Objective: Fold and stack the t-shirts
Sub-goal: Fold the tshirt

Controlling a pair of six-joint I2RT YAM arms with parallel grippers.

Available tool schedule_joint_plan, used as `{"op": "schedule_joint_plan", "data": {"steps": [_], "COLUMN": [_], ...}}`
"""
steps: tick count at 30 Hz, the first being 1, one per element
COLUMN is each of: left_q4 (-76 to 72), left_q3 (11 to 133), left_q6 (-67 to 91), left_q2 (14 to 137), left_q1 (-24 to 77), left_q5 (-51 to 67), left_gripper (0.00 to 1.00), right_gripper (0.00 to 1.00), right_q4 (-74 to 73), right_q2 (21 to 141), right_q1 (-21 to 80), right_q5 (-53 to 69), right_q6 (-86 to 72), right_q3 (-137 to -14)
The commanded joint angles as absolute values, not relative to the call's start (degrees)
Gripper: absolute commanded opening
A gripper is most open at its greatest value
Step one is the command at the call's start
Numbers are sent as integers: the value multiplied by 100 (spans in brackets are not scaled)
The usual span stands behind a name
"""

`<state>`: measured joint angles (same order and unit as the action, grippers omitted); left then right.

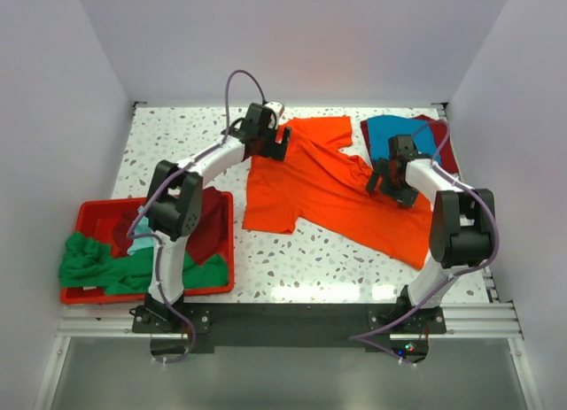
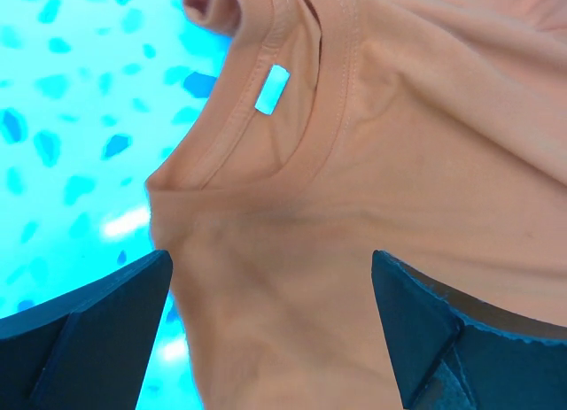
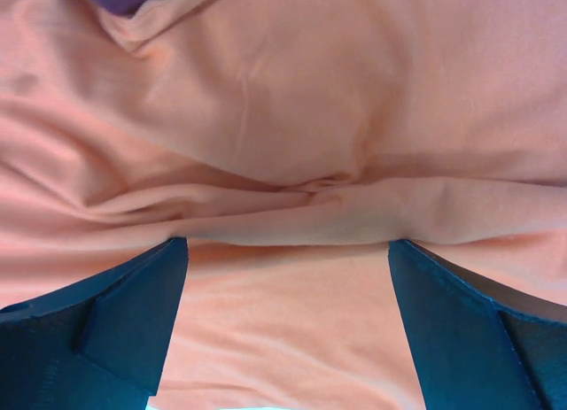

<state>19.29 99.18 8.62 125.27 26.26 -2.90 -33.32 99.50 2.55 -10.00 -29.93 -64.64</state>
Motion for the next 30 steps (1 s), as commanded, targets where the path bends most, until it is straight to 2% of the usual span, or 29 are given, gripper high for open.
{"op": "schedule_joint_plan", "data": {"steps": [1, 5, 11, 17, 30], "left_q4": [1802, 1854, 1443, 1196, 1072], "left_q3": [9293, 8632, 7893, 8129, 8585], "left_q6": [1221, 1511, 1810, 1758, 1441], "left_q2": [11339, 10891, 10933, 11583, 12366], "left_q1": [2601, 2680, 2681, 2654, 2584], "left_q5": [-519, -299, -27, 220, 140], "left_gripper": [100, 100, 100, 100, 100], "right_gripper": [99, 99, 98, 98, 99], "right_q4": [-3401, -3428, -3138, -2786, -2883], "right_q2": [9424, 9028, 8798, 9131, 9984], "right_q1": [220, 220, 229, 229, 211], "right_q5": [-984, -714, -273, -176, -870], "right_q6": [-2769, -2716, -2856, -2927, -2848], "right_q3": [-6619, -6417, -5722, -5467, -5949]}}
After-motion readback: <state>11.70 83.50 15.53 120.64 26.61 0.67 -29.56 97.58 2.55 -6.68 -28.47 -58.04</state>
